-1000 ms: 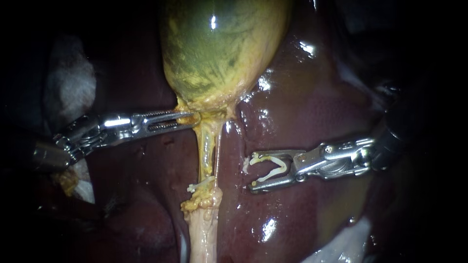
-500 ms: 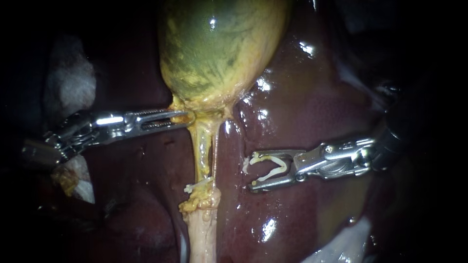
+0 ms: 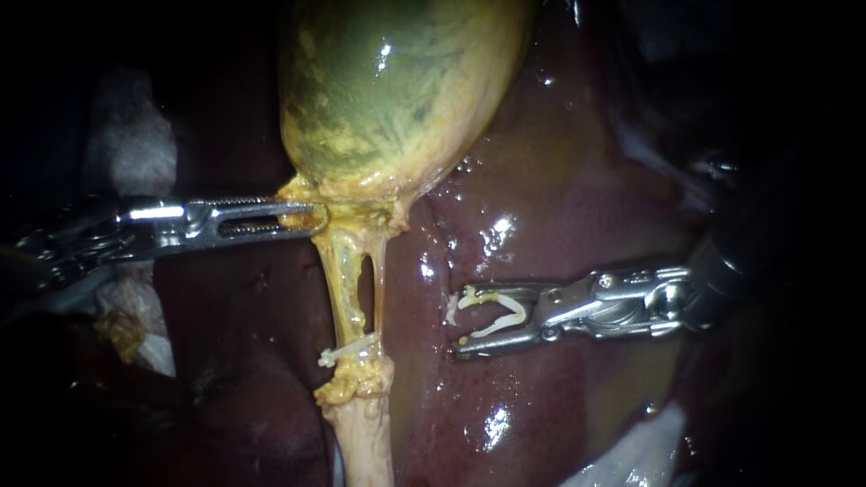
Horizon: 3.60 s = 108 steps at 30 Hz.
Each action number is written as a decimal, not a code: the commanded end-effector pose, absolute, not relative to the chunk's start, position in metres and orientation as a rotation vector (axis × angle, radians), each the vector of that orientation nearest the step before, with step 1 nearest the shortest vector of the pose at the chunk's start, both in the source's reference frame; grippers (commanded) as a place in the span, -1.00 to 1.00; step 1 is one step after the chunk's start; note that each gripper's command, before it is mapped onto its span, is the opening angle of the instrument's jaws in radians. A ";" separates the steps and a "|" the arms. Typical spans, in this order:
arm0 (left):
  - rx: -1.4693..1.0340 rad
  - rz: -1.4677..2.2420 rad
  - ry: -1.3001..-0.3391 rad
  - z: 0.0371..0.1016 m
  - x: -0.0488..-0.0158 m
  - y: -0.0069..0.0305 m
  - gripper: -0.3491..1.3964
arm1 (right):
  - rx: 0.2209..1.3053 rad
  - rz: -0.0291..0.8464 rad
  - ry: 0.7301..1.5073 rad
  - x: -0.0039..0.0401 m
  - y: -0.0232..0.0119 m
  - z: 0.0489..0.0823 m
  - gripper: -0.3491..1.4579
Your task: Clipping second clip left tube
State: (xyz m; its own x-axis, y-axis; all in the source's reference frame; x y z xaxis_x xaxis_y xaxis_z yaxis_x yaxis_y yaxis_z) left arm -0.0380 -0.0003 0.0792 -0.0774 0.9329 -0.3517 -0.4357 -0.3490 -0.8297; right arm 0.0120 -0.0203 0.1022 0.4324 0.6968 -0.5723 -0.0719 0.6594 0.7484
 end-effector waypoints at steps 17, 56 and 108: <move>-1.106 1.648 -0.658 0.0787 -0.0384 -0.0004 -1.00 | 0.777 0.627 0.989 0.0161 -0.0216 0.0980 0.04; -1.107 1.652 -0.659 0.0790 -0.0391 -0.0006 -1.00 | 0.867 0.757 0.937 0.0222 -0.0211 0.1021 -0.04; -1.087 1.665 -0.661 0.0792 -0.0401 -0.0008 -1.00 | 0.826 0.850 0.623 0.0268 -0.0207 0.1046 -0.08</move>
